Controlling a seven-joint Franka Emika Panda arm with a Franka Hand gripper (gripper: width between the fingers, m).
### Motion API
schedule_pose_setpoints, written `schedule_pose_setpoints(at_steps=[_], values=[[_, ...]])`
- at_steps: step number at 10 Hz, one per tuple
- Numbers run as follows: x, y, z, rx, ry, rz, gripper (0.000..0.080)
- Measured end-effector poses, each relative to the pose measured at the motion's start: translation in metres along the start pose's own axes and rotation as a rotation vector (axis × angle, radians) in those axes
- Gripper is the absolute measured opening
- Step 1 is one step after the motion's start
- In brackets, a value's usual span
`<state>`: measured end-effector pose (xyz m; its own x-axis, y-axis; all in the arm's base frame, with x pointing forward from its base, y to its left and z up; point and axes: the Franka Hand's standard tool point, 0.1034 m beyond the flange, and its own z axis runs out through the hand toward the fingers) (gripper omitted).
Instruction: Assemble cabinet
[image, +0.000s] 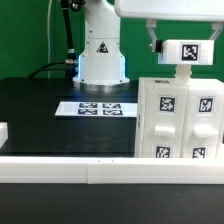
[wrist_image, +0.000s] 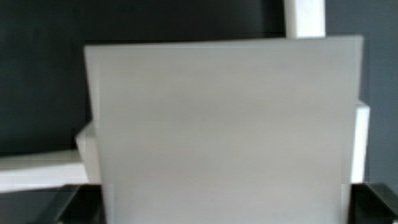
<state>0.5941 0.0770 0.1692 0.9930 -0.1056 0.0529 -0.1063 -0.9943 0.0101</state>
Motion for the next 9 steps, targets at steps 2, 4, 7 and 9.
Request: schedule_pose_setpoints(at_steps=[2, 4, 7, 9], values=[[0.004, 0.004, 0.004, 0.001, -0.01, -0.019, 0.0566], [0.004, 0.004, 0.009, -0.001, -0.018, -0.034, 0.0566], [0.004, 0.004, 0.014, 0.016, 0.044, -0.026, 0.0566], [0.005, 0.003, 0.014, 0.02, 0.064, -0.026, 0.0566]])
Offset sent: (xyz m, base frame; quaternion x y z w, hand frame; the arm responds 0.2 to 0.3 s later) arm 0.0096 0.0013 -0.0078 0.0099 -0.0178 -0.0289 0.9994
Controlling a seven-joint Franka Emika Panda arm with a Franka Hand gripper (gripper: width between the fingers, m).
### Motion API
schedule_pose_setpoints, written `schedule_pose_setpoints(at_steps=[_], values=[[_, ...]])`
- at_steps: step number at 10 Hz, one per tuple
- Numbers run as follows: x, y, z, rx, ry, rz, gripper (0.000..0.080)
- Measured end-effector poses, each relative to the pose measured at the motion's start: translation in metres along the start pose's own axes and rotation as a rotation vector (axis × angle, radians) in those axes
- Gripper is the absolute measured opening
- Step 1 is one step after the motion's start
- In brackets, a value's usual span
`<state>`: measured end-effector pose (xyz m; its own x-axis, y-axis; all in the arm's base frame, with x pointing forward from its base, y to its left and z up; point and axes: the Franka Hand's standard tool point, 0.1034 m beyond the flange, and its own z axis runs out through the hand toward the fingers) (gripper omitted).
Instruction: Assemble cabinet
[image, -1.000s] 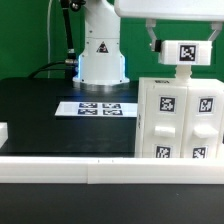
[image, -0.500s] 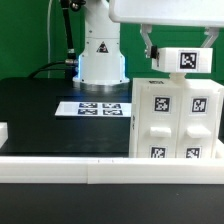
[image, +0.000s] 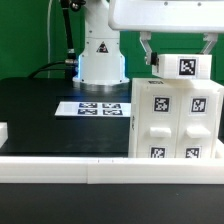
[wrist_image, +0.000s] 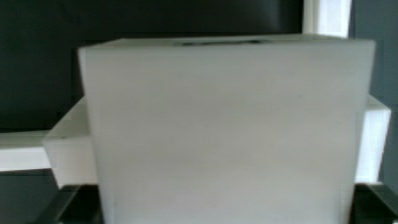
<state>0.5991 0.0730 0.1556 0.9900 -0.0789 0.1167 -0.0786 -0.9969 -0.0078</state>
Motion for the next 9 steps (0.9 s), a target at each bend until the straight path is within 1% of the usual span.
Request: schedule_pose_setpoints(at_steps=[3, 4, 5, 6, 9], values=[[0.0, 0.0, 0.001, 0.0, -0.001, 0.0, 0.0566], [0.0, 0.0, 0.001, -0.001, -0.002, 0.0, 0.0723], [0.002, 0.0, -0.001, 0.003, 0.013, 0.001, 0.0723], [0.009, -0.001, -0.005, 0.011, 0.052, 0.003, 0.0786], [0.021, -0.002, -0.008, 0.023, 0.103, 0.009, 0.0796]])
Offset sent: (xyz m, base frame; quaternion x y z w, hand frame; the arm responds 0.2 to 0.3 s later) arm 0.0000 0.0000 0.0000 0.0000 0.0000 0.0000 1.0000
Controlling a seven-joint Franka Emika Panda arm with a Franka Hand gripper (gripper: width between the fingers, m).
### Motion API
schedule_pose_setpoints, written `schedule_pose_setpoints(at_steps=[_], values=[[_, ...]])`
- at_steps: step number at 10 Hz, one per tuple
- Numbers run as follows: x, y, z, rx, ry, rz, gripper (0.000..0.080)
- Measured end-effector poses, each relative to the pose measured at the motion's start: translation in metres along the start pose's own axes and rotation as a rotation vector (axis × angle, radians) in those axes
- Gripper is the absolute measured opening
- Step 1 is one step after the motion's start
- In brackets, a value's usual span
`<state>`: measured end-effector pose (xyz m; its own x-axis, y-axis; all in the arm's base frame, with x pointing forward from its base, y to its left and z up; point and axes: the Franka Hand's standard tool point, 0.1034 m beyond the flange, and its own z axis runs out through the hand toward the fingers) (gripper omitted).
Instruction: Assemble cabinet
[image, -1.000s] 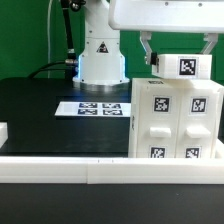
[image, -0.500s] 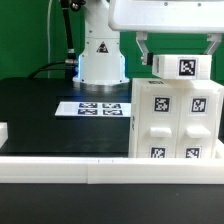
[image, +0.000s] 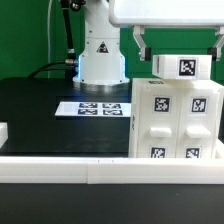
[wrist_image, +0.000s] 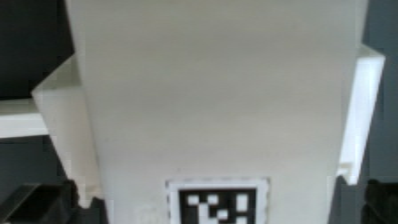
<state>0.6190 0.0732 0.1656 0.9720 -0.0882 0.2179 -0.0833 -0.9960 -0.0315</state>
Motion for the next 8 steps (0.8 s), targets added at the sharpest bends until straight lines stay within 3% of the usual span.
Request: schedule_pose_setpoints(at_steps=[5, 6, 7, 8], values=[[0.0062, -0.0018, 0.0013, -0.003, -0.019, 0.001, 0.0793], [0.0047, -0.0018, 0.0024, -0.003, -0.019, 0.001, 0.0623], [0.0046, -0.002, 0.0024, -0.003, -0.018, 0.0, 0.0623], [0.0046, -0.002, 0.0024, -0.003, -0.018, 0.0, 0.0558]])
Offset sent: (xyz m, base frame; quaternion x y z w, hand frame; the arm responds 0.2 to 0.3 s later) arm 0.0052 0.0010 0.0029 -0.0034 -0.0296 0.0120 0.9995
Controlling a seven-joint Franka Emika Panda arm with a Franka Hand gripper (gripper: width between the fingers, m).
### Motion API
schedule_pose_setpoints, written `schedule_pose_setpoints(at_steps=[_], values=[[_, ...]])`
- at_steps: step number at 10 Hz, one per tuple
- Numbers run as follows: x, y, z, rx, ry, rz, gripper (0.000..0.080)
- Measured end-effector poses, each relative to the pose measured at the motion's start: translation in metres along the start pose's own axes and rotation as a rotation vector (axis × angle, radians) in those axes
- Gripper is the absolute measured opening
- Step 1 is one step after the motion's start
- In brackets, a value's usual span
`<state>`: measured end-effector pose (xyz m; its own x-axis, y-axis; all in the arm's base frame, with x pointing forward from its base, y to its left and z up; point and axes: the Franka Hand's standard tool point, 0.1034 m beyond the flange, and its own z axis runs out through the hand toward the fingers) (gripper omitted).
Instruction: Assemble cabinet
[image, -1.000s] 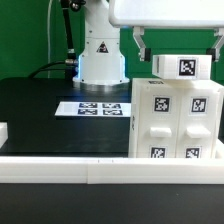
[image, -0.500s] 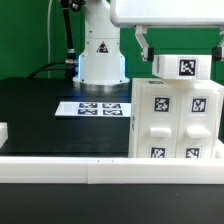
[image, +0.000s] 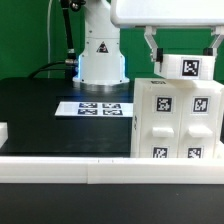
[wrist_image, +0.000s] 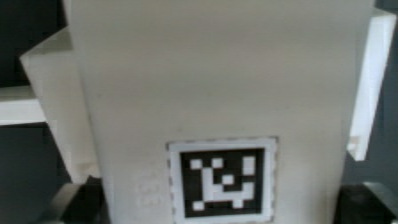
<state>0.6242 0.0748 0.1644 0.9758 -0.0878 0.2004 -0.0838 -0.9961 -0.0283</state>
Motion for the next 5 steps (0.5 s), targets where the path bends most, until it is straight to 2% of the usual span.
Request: schedule_pose_setpoints(at_steps=[3, 5], values=[[0.0, -0.0001, 0.0, 0.0, 0.0, 0.018, 0.0558], [-0.0005, -0.0018, 0.0003, 0.01, -0.003, 0.155, 0.0558]])
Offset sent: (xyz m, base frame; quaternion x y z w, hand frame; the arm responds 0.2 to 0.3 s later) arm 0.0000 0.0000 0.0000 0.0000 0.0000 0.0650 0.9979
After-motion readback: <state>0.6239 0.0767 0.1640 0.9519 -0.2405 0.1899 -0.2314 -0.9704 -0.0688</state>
